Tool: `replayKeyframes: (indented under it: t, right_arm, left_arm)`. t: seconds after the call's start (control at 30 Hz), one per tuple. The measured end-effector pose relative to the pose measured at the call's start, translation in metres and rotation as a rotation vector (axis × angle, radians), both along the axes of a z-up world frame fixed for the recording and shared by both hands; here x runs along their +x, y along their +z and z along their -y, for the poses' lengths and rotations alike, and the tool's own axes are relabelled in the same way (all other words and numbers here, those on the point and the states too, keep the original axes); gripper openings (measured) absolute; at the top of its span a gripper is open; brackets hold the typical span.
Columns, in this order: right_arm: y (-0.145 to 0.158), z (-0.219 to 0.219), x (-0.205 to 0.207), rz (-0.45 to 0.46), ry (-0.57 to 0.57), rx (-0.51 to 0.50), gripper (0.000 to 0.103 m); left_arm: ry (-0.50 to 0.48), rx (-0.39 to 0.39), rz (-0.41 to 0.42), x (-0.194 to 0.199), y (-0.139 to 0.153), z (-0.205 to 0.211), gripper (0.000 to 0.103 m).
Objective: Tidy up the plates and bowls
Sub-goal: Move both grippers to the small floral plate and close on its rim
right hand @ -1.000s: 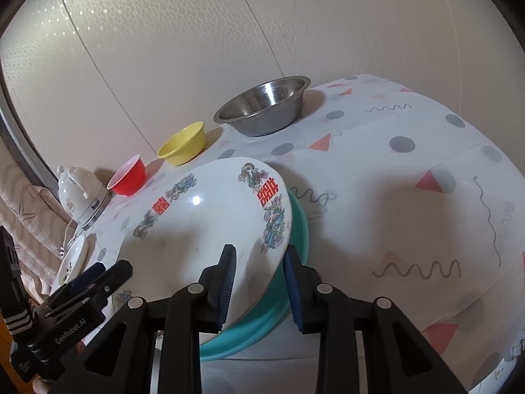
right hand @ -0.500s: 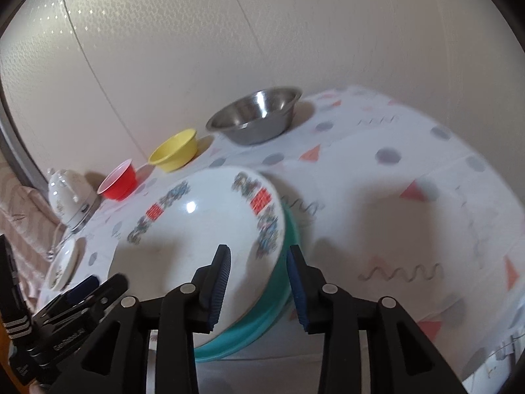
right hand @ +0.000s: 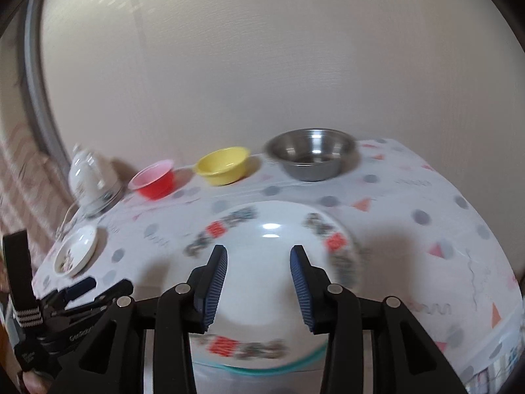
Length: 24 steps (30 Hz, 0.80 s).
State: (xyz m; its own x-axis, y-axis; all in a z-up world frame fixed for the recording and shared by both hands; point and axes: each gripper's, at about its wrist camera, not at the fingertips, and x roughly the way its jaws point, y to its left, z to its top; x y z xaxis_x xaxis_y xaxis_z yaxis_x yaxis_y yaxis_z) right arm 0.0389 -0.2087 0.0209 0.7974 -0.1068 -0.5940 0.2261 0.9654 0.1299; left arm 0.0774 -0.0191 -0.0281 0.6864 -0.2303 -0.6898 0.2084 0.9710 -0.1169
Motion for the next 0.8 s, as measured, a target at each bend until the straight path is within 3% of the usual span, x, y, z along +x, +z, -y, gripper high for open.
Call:
replayKeyframes:
  t: [0.2, 0.43, 0.7, 0.8]
  right_arm:
    - [0.002, -0.059, 0.027, -0.030, 0.154, -0.051, 0.041]
    - [-0.010, -0.115, 0.059, -0.070, 0.300, -0.026, 0.041]
    - [-0.053, -0.152, 0.119, -0.237, 0.376, 0.101, 0.041]
    - [-0.062, -0.160, 0.132, -0.248, 0.404, 0.164, 0.041]
  left_arm:
    - [0.108, -0.008, 0.004, 0.006, 0.003, -0.052, 0.090]
    - [0.259, -0.034, 0.003, 0.017, 0.005, -0.119, 0.091]
    - [0.413, -0.035, -0.046, 0.042, -0.003, -0.188, 0.093]
    - [0.457, -0.053, -0.055, 0.047, -0.007, -0.208, 0.093]
